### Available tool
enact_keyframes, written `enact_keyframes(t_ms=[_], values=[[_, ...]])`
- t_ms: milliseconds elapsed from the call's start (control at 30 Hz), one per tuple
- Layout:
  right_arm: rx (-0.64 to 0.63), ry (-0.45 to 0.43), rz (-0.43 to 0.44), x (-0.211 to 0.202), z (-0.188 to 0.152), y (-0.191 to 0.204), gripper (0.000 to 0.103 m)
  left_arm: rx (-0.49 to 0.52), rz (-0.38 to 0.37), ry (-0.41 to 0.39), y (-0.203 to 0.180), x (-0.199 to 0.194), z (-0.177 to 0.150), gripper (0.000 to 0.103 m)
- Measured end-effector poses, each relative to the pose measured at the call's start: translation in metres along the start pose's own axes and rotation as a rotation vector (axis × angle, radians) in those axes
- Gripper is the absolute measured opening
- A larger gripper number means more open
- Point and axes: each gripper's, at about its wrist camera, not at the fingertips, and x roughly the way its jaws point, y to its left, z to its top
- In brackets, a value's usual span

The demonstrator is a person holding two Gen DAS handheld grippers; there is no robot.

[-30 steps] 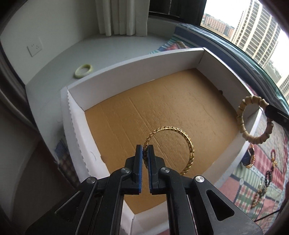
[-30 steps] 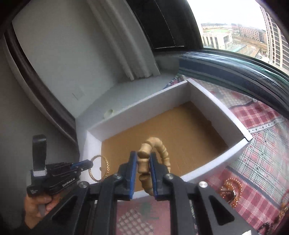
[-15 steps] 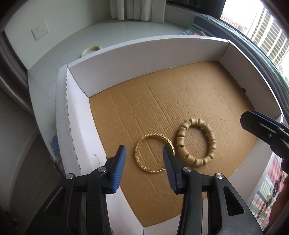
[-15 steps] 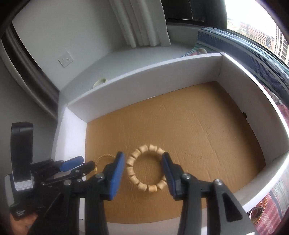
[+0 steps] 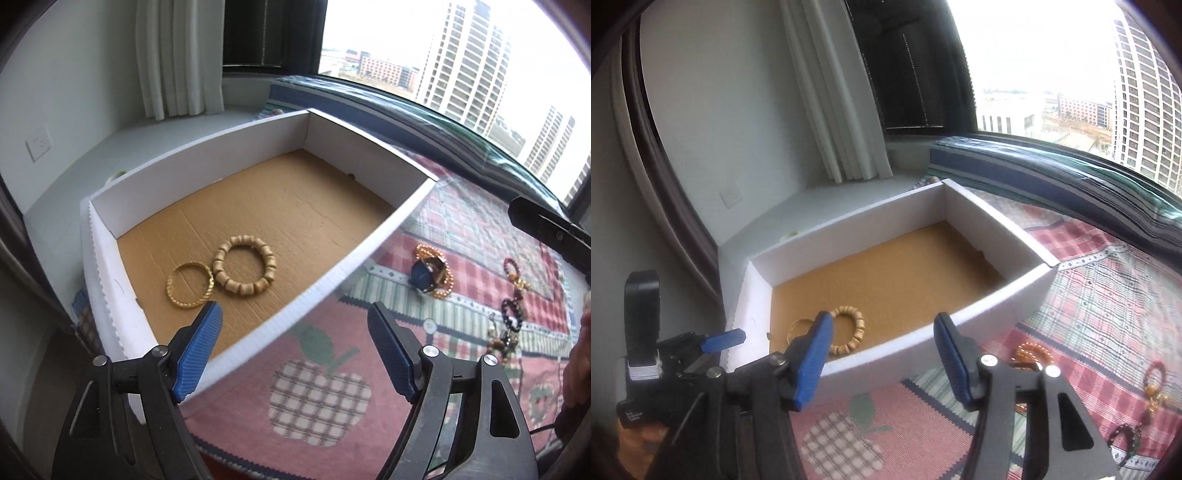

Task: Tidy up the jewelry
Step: 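Move both tools back over the remaining jewelry on the quilt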

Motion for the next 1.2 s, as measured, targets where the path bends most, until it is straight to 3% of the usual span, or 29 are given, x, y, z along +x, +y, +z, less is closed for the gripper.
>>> enact_keyframes(t_ms=[233, 533, 867, 1200], values=[[0.052, -0.116, -0.223, -0.120, -0.068, -0.069, 0.065, 0.117, -0.145, 0.021, -0.084, -0.010, -0.049, 0.091], [0.133, -0.098, -0.457, -0.202, -0.168, -0.121, 0.065, 0.190, -0.194, 0.121, -0.146, 0.007, -0.107, 0.091], [0.284, -0.001, -0.435, -0.196, -0.243, -0.138, 0.065, 0.273, -0.167, 0.163, -0.178, 0.017, -0.130, 0.091], [0.309, 0.005, -0.402, -0.186, -0.249, -0.144, 0.065, 0.268, -0.171, 0.181, -0.198, 0.041, -0.118, 0.091]])
